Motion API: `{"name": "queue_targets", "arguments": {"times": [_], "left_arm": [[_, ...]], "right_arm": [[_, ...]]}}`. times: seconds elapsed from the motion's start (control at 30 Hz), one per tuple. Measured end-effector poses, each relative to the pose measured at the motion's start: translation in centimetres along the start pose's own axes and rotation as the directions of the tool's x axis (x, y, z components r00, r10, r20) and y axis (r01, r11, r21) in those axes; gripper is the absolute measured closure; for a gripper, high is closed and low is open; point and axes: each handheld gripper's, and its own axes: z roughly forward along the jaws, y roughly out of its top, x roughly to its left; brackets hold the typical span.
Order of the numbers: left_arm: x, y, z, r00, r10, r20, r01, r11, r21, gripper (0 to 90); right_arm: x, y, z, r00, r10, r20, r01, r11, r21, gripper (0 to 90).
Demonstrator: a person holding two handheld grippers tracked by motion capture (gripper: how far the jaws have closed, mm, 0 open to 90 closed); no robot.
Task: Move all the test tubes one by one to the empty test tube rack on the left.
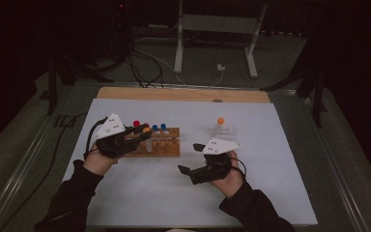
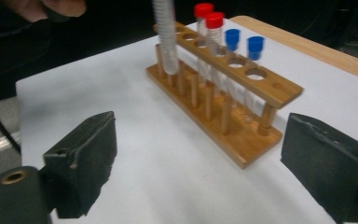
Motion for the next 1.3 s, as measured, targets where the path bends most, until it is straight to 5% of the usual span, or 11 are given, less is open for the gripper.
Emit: {"name": "queue_targets", "arguments": {"times": [0.2, 0.63, 0.9, 1.3], "left_arm": [[1.4, 0.1, -1.4, 0.9963, -0.006, -0.086, 0.005, 0.9999, -0.009, 71.6], [4.3, -0.8, -2.5, 0.9705, -0.060, -0.234, 0.049, 0.9974, -0.053, 71.6], [5.3, -1.9, -1.6, 0.9623, -0.103, -0.252, 0.084, 0.9929, -0.084, 71.6], [6.3, -4.7, 0.5, 0.9506, -0.165, -0.263, 0.162, 0.9863, -0.034, 71.6]], "right_arm": [[-0.6, 0.0, -0.5, 0.9998, 0.014, -0.011, -0.015, 1.000, -0.020, 1.1], [-0.4, 0.1, -1.0, 1.0000, -0.005, -0.002, 0.005, 0.999, -0.049, 0.0], [-0.4, 0.0, -1.0, 0.9999, -0.012, -0.008, 0.012, 0.999, -0.048, 0.0], [-0.4, 0.1, -1.3, 0.9999, -0.015, -0.002, 0.015, 0.997, -0.077, 0.0]]}}
